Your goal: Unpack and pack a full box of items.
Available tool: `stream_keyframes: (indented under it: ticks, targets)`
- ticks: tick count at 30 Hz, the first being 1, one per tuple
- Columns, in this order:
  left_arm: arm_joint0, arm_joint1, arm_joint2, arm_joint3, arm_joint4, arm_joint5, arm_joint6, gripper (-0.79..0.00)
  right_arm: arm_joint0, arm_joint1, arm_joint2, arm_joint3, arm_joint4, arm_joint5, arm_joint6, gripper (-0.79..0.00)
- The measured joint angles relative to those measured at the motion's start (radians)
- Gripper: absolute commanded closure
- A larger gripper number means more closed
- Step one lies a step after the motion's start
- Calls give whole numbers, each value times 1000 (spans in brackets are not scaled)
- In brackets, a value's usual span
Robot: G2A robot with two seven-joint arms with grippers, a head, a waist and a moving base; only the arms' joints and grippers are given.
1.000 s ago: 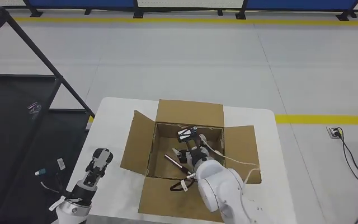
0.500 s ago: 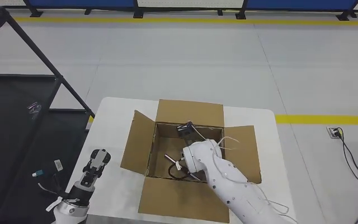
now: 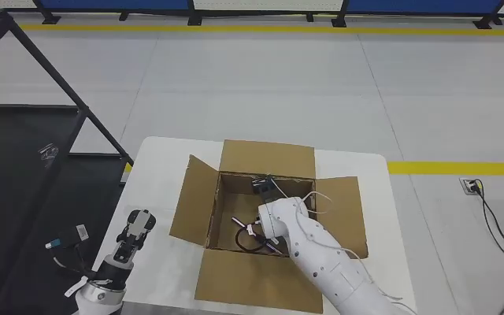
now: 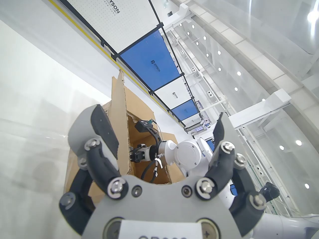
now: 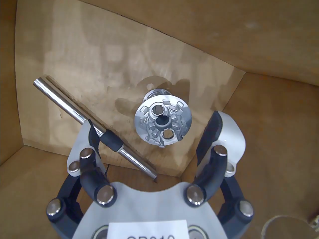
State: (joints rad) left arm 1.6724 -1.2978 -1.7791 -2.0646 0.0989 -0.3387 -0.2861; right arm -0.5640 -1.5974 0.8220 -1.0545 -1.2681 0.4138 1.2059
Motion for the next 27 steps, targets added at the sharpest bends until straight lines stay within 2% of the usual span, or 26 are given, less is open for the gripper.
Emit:
stream_keyframes:
  ticks: [3, 4, 8, 12, 14, 15, 18, 20, 21, 27]
  targets:
    - [0, 0, 0, 0, 0, 0, 0, -785, 2, -4, 9, 18, 10, -9, -13, -699]
    - [0, 0, 0, 0, 0, 0, 0, -785, 2, -6, 12, 24, 13, -13, -16, -708]
    - [0, 0, 0, 0, 0, 0, 0, -785, 4, -10, 23, 42, 21, -21, -29, -594]
    - [0, 0, 0, 0, 0, 0, 0, -785, 6, -14, 34, 60, 29, -29, -40, -603]
    - [0, 0, 0, 0, 0, 0, 0, -785, 7, -16, 38, 69, 33, -35, -43, -560]
    - [0, 0, 0, 0, 0, 0, 0, -785, 8, -17, 40, 72, 33, -36, -44, -391]
    - [0, 0, 0, 0, 0, 0, 0, -785, 8, -19, 47, 77, 33, -38, -49, -262]
    - [0, 0, 0, 0, 0, 0, 0, -785, 4, -19, 53, 72, 30, -37, -55, -68]
    - [0, 0, 0, 0, 0, 0, 0, -785, 1, -19, 56, 66, 28, -37, -58, 0]
    - [0, 0, 0, 0, 0, 0, 0, -785, -49, -7, 69, -57, -36, -54, -53, 0]
